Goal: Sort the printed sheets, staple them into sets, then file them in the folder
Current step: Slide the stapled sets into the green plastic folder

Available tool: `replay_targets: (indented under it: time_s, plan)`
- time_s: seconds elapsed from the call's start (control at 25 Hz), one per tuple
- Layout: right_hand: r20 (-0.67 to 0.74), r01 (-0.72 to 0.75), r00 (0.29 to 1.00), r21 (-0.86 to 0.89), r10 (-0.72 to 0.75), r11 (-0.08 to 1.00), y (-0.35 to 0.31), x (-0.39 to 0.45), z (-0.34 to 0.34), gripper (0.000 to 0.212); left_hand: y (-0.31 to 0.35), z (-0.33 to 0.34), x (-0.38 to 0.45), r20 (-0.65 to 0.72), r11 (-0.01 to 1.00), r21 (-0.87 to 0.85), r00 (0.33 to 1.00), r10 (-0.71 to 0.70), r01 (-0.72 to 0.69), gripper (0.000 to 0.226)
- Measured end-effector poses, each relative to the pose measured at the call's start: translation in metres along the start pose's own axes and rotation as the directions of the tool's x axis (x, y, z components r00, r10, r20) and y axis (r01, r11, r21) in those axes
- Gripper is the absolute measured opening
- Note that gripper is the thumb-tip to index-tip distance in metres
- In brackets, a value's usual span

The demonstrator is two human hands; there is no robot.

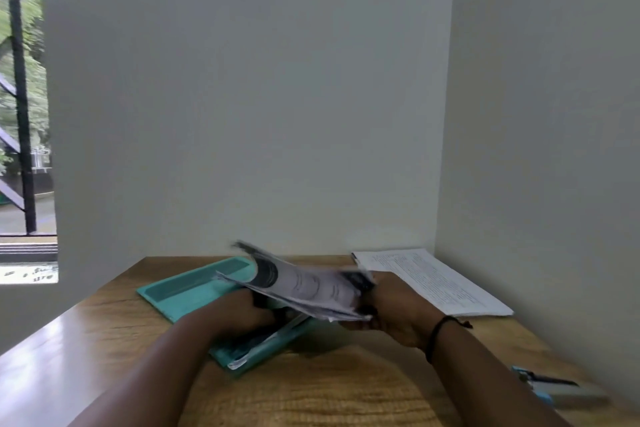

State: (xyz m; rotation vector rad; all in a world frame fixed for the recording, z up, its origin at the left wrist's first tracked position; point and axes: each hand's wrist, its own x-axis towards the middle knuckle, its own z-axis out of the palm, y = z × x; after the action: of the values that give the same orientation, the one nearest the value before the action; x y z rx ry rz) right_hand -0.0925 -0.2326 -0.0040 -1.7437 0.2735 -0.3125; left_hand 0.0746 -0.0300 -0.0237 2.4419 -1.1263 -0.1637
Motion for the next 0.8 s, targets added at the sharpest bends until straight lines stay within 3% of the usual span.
replay_targets:
  time_s: [0.08, 0.24, 0.4, 0.68, 0.8]
  plan:
    - [-0.018, 0.119, 0.992, -0.237, -0.127, 0.964, 0.008, -0.021, -0.003, 0.033, -0.004, -0.002, 0.000, 0.065, 0.998, -0.055, 0.998, 0.012, -0.009, 0.019]
    - [0.082, 0.207, 0.978, -0.393, -0.190, 0.896, 0.018, -0.056, -0.011, 0.024, -0.010, -0.004, 0.001, 0.107, 0.986, -0.158, 0.994, -0.031, 0.048, 0.043]
    - [0.114, 0.235, 0.972, -0.494, -0.206, 0.837, 0.009, -0.074, -0.027, 0.027, -0.008, -0.011, -0.002, -0.019, 0.985, 0.077, 0.988, -0.156, 0.157, 0.078]
    - [0.114, 0.205, 0.979, -0.581, -0.171, 0.787, -0.003, -0.091, -0.042, 0.025, 0.005, -0.013, -0.004, -0.096, 0.979, 0.190, 0.994, -0.051, 0.068, 0.035]
    - [0.107, 0.193, 0.981, -0.614, -0.162, 0.765, -0.003, -0.099, -0.052, 0.029, 0.011, -0.013, -0.006, -0.031, 0.982, 0.171, 0.997, -0.073, 0.077, 0.044]
